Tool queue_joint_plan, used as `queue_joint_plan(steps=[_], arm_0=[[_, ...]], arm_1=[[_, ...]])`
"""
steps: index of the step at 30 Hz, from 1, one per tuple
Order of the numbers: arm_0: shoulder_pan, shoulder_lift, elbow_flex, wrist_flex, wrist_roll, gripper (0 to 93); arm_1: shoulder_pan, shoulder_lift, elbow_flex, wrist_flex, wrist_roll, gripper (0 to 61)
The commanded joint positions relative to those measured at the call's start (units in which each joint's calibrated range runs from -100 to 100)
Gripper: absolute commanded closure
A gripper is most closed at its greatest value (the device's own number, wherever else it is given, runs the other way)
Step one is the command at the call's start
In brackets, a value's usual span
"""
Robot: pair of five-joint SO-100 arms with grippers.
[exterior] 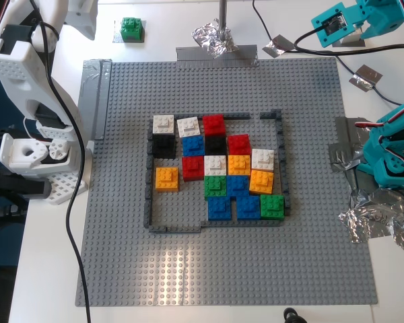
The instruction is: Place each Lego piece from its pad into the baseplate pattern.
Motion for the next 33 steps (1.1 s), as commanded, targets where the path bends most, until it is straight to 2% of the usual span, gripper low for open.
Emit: queue_joint_plan(steps=[1, 15, 21, 28, 29, 33], arm_0=[[2.0, -1.6, 0.1, -0.3, 0.1, 84.0], [2.1, -1.6, 0.1, -0.3, 0.1, 84.0], [2.1, -1.4, 0.0, -0.3, 0.2, 83.9], [2.0, -0.7, 0.0, -0.4, 0.2, 83.9], [2.1, 0.7, 0.0, -2.1, 0.3, 83.9], [2.2, 4.4, -3.4, -2.9, 2.0, 83.9]], arm_1=[[18.6, -27.9, 21.7, 0.5, 3.9, 61.2], [18.8, -28.7, 19.8, 0.6, 4.7, 61.2], [17.1, -25.3, 14.1, 1.0, 5.1, 61.2], [15.4, -14.2, -0.6, 2.0, 5.3, 61.2], [14.3, -8.4, -9.1, 4.7, 5.1, 61.2], [13.1, -0.9, -19.7, 7.2, 6.1, 61.2]])
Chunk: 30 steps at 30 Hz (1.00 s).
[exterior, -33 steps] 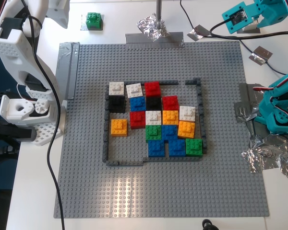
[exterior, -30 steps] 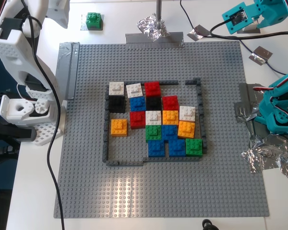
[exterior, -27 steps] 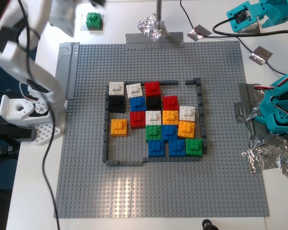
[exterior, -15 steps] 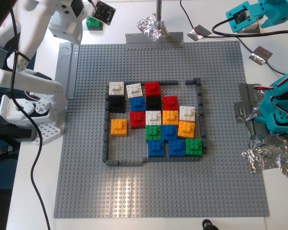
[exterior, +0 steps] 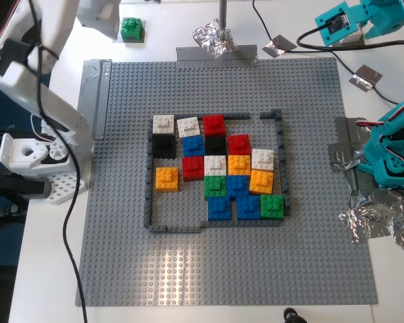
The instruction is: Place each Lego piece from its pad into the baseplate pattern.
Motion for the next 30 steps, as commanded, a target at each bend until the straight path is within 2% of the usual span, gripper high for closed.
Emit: queue_joint_plan(steps=[1, 2, 4, 7, 8, 11, 13, 15, 16, 20, 23, 27, 30], arm_0=[[0.8, 3.8, -5.2, -0.9, 1.4, 83.9], [1.4, 6.9, -8.3, -0.9, 1.4, 83.9], [1.6, 10.1, -11.7, -0.9, 1.4, 83.9], [2.1, 14.5, -16.7, -0.9, 1.4, 83.9], [2.2, 16.9, -19.8, -0.6, 1.4, 83.7], [2.3, 19.8, -22.6, -0.3, 1.4, 79.2], [2.3, 21.1, -23.6, -0.3, 1.4, 75.6], [2.3, 22.6, -25.3, -0.3, 1.4, 74.4], [2.4, 23.1, -25.7, -0.3, 1.3, 74.3], [2.4, 25.7, -28.6, -0.3, 1.2, 74.3], [2.4, 29.3, -32.5, -0.3, 1.4, 74.4], [3.0, 32.4, -35.6, -0.3, 1.4, 74.4], [3.1, 34.9, -37.9, -0.2, 1.4, 74.4]], arm_1=[[-2.2, 10.5, -21.9, 4.6, 0.9, 61.2], [-3.4, 16.3, -30.6, 7.8, 0.5, 61.2], [-4.2, 20.2, -36.1, 8.1, -0.2, 61.1], [-6.1, 23.4, -38.0, 6.6, -0.1, 59.4], [-7.9, 25.4, -38.0, 6.6, 0.3, 57.0], [-10.5, 29.2, -37.8, 6.2, 0.3, 53.5], [-11.9, 30.3, -35.2, 4.4, -0.7, 49.3], [-13.7, 29.5, -27.0, -2.5, 1.4, 47.2], [-13.7, 29.3, -24.6, -4.5, 1.3, 45.4], [-13.0, 26.0, -16.6, -12.3, -2.2, 39.5], [-11.4, 21.6, -10.8, -19.9, -2.8, 39.0], [-9.3, 19.8, -11.5, -22.6, -3.2, 38.8], [-7.1, 17.8, -11.5, -21.6, -3.6, 39.1]])
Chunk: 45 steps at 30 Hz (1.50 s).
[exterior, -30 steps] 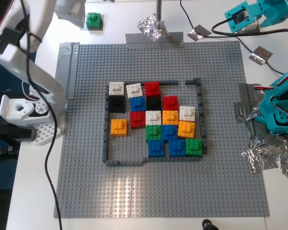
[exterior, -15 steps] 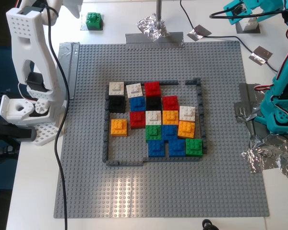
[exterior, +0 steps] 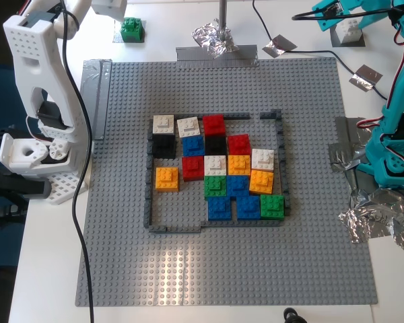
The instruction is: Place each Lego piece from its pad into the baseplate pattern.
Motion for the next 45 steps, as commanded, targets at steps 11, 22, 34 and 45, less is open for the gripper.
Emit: queue_joint_plan(steps=[11, 22, 34, 45], arm_0=[[0.3, 5.8, -8.3, -0.2, -0.1, 74.4], [-0.1, 7.3, -9.2, -0.2, 0.0, 81.7], [-0.2, 7.5, -9.2, -0.2, 0.0, 82.3], [0.0, 11.5, -13.6, -0.2, 0.0, 83.0]], arm_1=[[3.4, 0.9, -6.0, -0.7, 3.7, 37.9], [1.1, 12.4, -16.5, -1.3, 4.3, 37.1], [-0.4, 12.4, -14.6, -2.5, 3.2, 38.3], [-0.6, 12.5, -12.1, -2.1, 3.1, 38.6]])
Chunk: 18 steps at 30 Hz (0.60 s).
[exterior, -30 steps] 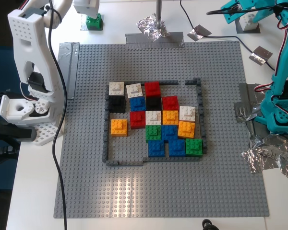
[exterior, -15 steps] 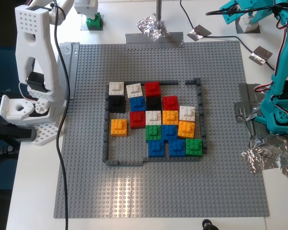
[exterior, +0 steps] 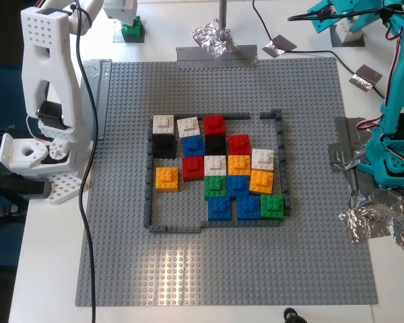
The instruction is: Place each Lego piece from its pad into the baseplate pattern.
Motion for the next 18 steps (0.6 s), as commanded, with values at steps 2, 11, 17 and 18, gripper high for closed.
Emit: queue_joint_plan(steps=[2, 11, 17, 18], arm_0=[[-0.2, -0.4, -2.0, -0.2, 0.3, 83.7], [-2.3, -6.2, 0.8, 1.0, 0.3, 90.3], [-4.7, -14.0, 7.5, 5.1, 0.2, 90.4], [-5.0, -14.9, 8.3, 5.1, 0.2, 90.4]], arm_1=[[-1.1, -1.7, -0.2, 0.1, 0.1, 38.7], [-1.3, -1.8, 0.4, 0.2, 0.4, 53.4], [-1.4, -1.7, 0.5, 0.8, 0.4, 61.0], [-1.4, -1.7, 0.2, 0.9, 0.2, 61.1]])
